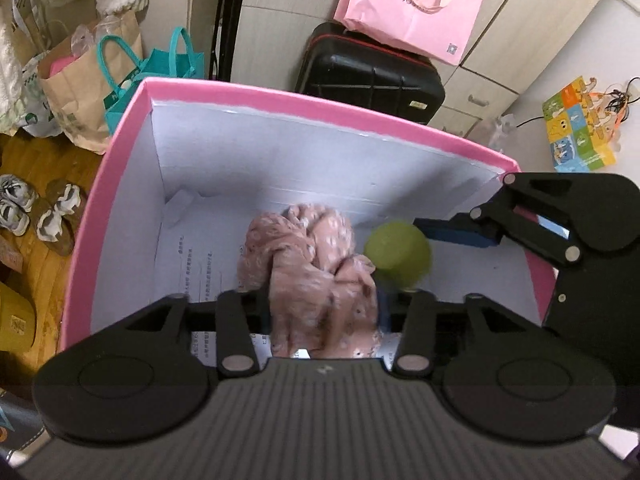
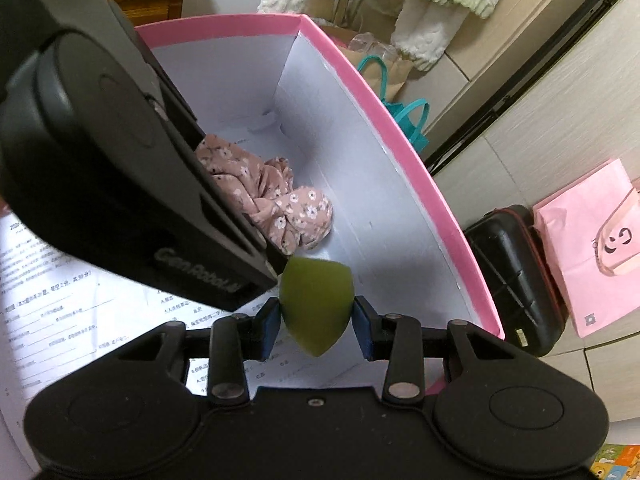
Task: Organize soft objects
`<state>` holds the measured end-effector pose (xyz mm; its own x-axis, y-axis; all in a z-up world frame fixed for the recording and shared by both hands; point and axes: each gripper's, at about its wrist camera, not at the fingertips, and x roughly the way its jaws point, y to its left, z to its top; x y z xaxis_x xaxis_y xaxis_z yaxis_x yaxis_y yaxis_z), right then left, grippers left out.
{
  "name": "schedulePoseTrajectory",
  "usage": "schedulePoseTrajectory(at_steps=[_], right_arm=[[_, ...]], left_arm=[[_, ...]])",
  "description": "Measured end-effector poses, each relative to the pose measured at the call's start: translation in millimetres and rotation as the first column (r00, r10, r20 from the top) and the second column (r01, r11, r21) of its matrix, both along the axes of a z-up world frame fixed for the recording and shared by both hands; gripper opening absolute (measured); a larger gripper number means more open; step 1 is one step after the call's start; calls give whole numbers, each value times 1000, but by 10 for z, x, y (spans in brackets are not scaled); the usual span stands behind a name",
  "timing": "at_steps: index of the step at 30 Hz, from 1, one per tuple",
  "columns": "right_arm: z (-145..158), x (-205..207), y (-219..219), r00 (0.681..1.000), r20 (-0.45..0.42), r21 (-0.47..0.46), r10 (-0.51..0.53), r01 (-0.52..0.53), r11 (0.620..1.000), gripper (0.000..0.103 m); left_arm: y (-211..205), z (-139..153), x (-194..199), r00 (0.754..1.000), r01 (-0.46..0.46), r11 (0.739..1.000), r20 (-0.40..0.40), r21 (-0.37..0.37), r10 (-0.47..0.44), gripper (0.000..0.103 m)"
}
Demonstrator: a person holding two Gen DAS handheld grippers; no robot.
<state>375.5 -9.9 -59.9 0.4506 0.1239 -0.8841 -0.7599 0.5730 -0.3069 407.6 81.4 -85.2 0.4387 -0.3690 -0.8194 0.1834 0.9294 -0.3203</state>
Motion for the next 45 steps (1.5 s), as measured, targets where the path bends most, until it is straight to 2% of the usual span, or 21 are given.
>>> schedulePoseTrajectory(at_steps=[3,7,11,15,19,24,29,36,45], right_arm=[[64,-75,-22,1000,24,30,-1,0,1000,54],[188,-171,-99,998,65,63,-25,20,998,58],[414,-306,-258,994,82,162,-72,58,985,58],[689,-520,-441,987,88,268,-137,109,957,58],[930,-733,-653,981,55,372,-185,152,916,59],[1164,-1021,-831,979,19,455,-204,173,873,59],[1340,-1374,-964,979,15,505,-202,167,847,60],[1495,-1787,-1157,976,-8,547,-218,186,816,62],[1668,-2406,-1379,972,49,565,-228,162,809,67]], left_arm=[[12,65,-31,1000,17,1000,12,-11,-16,55],[37,207,-130,997,50,999,56,-19,-49,55],[83,419,-280,991,96,995,92,-26,-93,55],[126,665,-511,979,137,990,152,19,-138,55],[141,913,-810,962,171,982,203,83,-184,55],[117,1128,-1127,952,208,974,209,91,-222,57],[64,1331,-1501,938,243,967,233,79,-255,61],[-114,1589,-2088,896,304,945,301,117,-325,62],[-464,1651,-2550,862,383,909,291,165,-416,63]])
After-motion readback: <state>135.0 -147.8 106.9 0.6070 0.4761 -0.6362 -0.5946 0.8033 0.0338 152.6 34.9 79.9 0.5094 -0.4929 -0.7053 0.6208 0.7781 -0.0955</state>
